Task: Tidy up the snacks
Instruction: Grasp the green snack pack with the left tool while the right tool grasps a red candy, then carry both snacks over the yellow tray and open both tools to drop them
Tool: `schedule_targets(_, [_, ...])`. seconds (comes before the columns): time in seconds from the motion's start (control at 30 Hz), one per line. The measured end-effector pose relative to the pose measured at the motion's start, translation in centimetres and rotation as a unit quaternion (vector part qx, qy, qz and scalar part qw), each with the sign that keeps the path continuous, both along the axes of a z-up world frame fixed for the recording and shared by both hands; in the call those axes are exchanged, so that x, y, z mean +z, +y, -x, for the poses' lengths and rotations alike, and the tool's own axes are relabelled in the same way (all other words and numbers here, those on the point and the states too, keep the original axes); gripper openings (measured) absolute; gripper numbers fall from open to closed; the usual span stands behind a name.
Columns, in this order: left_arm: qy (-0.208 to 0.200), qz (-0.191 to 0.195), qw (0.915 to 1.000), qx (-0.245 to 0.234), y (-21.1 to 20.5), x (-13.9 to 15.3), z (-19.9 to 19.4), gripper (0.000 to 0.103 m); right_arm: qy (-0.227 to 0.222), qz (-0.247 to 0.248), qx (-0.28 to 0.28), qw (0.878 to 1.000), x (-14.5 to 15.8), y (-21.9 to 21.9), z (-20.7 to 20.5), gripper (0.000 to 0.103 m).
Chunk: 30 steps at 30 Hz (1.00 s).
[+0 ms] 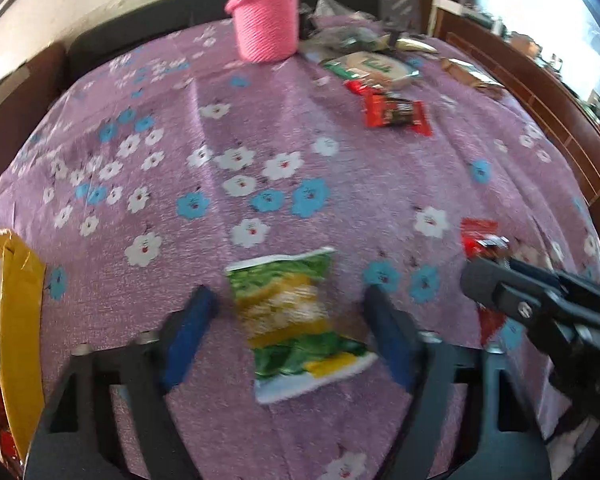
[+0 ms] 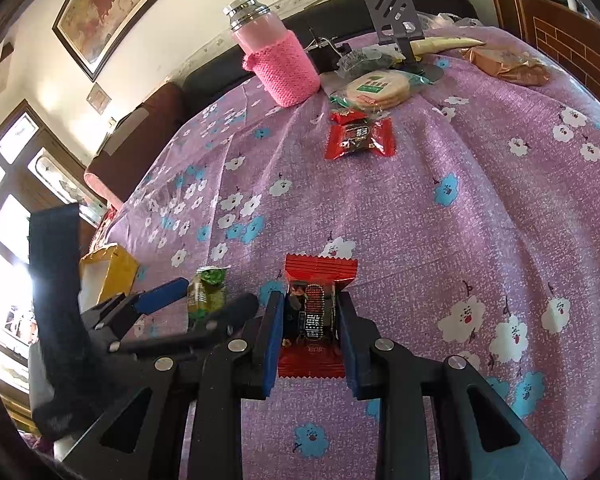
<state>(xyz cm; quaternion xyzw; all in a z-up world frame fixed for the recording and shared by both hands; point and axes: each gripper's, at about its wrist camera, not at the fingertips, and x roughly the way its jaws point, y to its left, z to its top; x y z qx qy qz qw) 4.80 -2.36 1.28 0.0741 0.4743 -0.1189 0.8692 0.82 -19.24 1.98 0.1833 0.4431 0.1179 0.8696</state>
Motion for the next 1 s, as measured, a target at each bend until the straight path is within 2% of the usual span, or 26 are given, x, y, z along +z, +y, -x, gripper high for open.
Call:
schedule_targets(0.03, [-0.007,0.001,0.9999,-0.011,-0.2,0.2,0.4,0.037,0.0,0.001,-0.001,1.0,0.0,0.0,0.0,0.028])
schedule_targets(0.07, [-0.007,0.005,0.9998,-0.018,-0.2,0.3,0.7,0.036,0.0,0.001,-0.002,1.0,0.0,-0.1,0.0,0.028])
schedule_targets(0.33, [-0.006,0.052,0.9986,-0.002,1.7,1.1,1.4,0.032,-0.006,0.008,0.001,1.0,-0.1,0.1,-0.1,0.026])
schedule_targets(0.6, [-0.027,0.107,0.9937,0.016,4.6,3.9,4.5,0.032,-0.021,0.006,0.013,1.0,0.3,0.7,0.2,0.026])
schedule_targets(0.73, [-0.048,0.15,0.9867,0.039,7.8,6.3,6.9,0.032,-0.031,0.005,0.014,0.999,0.6,0.7,0.3,0.026])
schedule_targets(1.0, [-0.101,0.176,0.9708,0.127,17.1,9.6,12.7,0.032,-0.051,0.02,0.028,0.998,0.9,2.1,0.9,0.026])
